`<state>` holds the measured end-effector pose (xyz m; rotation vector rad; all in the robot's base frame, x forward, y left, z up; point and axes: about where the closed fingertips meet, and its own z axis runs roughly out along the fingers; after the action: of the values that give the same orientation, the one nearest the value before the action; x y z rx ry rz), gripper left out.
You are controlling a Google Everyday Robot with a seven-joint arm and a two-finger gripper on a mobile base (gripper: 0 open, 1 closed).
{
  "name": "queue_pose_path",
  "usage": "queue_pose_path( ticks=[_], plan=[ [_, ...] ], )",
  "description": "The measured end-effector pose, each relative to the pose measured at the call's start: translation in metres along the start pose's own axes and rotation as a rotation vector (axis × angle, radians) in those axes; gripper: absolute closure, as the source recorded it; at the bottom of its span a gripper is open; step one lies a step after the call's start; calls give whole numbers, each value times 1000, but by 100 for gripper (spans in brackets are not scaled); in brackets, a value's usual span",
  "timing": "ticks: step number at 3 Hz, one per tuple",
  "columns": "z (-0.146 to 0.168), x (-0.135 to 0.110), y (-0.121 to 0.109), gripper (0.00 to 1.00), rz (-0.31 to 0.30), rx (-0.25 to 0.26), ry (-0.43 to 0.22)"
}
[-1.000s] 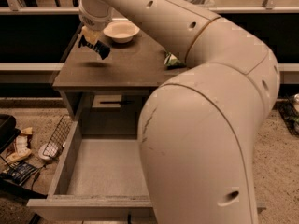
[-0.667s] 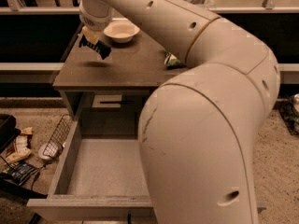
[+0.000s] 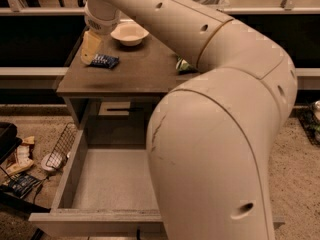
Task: Pick rxbar blueberry from top drawer and place on counter
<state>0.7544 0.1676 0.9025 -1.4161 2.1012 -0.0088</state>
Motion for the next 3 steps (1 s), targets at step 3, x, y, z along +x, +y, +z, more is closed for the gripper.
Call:
queue_pose_path(
  ticks=[3],
  plan=[
    [-153, 36, -11, 0, 228, 202, -273]
  ],
)
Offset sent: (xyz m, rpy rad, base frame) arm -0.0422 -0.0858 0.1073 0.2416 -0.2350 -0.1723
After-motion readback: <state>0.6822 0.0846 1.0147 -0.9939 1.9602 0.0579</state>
